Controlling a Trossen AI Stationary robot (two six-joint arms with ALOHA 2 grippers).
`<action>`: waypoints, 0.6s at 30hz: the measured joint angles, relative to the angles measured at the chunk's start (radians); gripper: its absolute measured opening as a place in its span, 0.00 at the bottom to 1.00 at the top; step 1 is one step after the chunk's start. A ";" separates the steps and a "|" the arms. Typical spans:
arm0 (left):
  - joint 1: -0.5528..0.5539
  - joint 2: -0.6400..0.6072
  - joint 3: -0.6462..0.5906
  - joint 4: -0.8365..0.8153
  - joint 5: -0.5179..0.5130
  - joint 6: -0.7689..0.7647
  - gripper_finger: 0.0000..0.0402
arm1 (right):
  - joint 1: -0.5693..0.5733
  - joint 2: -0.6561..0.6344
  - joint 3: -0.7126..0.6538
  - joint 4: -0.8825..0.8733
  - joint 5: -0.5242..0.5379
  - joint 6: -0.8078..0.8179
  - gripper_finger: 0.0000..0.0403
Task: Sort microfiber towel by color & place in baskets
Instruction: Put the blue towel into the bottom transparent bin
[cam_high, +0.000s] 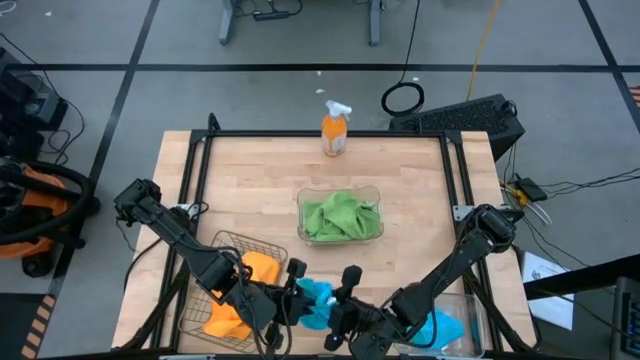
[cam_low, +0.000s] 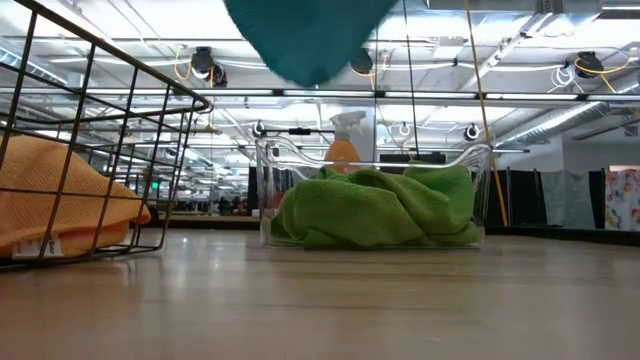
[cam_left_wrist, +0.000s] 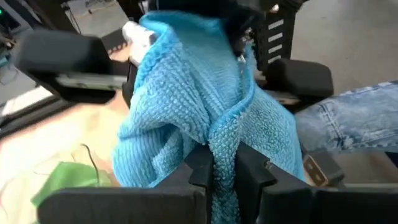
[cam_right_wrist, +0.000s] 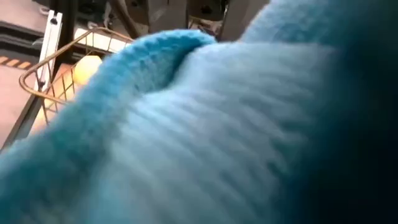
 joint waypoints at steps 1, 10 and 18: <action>-0.004 0.000 0.000 -0.015 0.002 -0.021 0.10 | 0.002 0.000 0.000 0.002 -0.003 -0.013 0.05; -0.048 0.002 0.001 -0.046 -0.123 -0.114 0.32 | 0.009 -0.012 0.000 0.004 0.016 -0.045 0.04; -0.102 0.003 -0.001 -0.073 -0.381 -0.100 0.49 | 0.032 -0.031 0.000 0.015 -0.021 0.028 0.08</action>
